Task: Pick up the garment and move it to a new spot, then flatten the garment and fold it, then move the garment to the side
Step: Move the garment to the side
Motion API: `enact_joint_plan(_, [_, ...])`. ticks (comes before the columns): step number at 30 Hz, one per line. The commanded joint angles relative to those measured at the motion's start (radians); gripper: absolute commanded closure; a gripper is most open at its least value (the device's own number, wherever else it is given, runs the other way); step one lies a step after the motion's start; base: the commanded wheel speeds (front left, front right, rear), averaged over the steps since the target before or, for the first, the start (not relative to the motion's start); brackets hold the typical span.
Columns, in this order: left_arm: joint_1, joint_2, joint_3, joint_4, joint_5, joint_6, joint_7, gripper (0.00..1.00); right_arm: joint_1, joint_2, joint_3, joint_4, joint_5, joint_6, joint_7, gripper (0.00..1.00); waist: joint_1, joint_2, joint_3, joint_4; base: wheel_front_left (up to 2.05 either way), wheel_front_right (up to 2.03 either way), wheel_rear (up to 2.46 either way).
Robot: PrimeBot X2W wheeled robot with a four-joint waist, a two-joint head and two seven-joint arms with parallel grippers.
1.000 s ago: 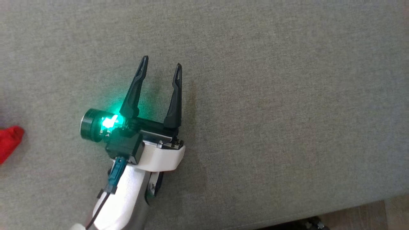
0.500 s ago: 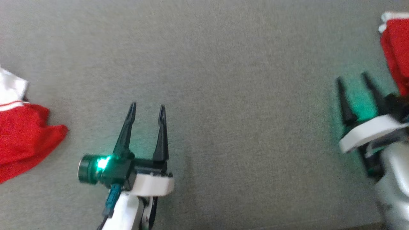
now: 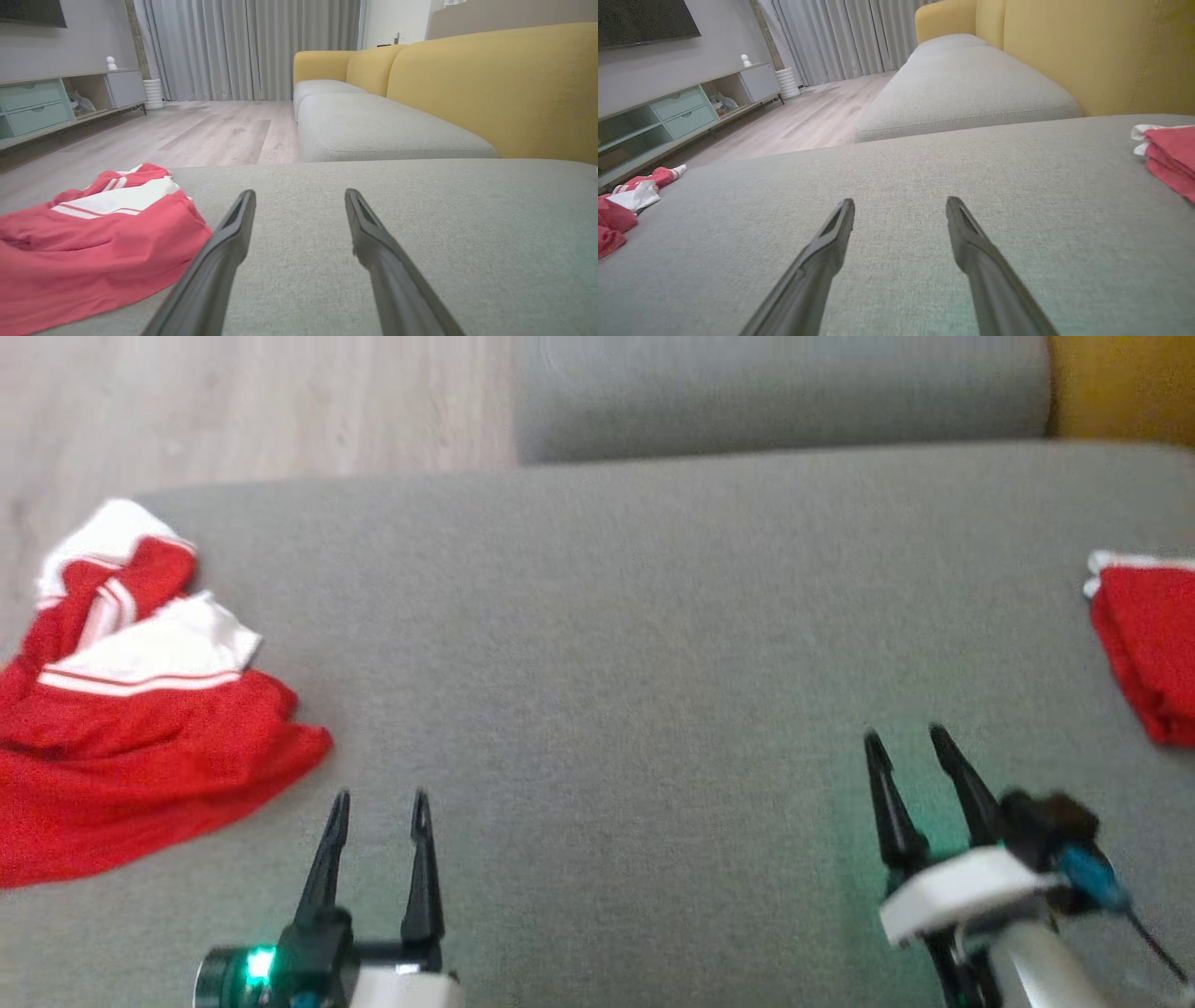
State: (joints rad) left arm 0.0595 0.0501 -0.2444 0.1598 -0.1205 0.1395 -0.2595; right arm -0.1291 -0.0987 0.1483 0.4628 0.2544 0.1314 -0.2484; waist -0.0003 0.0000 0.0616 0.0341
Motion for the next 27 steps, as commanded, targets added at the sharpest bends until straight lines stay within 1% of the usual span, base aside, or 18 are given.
enact_joint_plan(1, [-0.006, 0.000, 0.043, -0.024, 0.010, -0.006, -0.002, 0.00, 0.025, 0.006, -0.003, -0.058, -0.031, -0.001, -0.013, 0.00, 0.0003, 0.0000, -0.066, 0.039, 0.00, 0.00, 0.00])
enact_joint_plan(5, [0.034, 0.000, 0.065, -0.027, 0.022, -0.012, -0.002, 0.00, 0.109, 0.026, -0.034, -0.152, -0.100, -0.001, -0.013, 0.00, 0.0003, 0.0000, -0.096, 0.041, 0.00, 0.00, 0.00])
enact_joint_plan(12, [0.090, 0.000, 0.101, -0.055, 0.017, -0.005, -0.002, 0.00, 0.206, 0.043, -0.055, -0.244, -0.131, -0.001, -0.013, 0.00, 0.0003, 0.0000, -0.127, 0.033, 0.00, 0.00, 0.00])
enact_joint_plan(21, [0.115, 0.000, 0.117, -0.062, 0.027, -0.013, -0.002, 0.00, 0.247, 0.048, -0.048, -0.266, -0.152, -0.001, -0.013, 0.00, 0.0003, 0.0000, -0.143, 0.024, 0.00, 0.00, 0.00])
enact_joint_plan(27, [0.120, 0.000, 0.115, -0.060, 0.025, -0.012, -0.002, 0.00, 0.247, 0.048, -0.043, -0.265, -0.138, -0.001, -0.013, 0.00, 0.0003, 0.0000, -0.144, 0.017, 0.00, 0.00, 0.00])
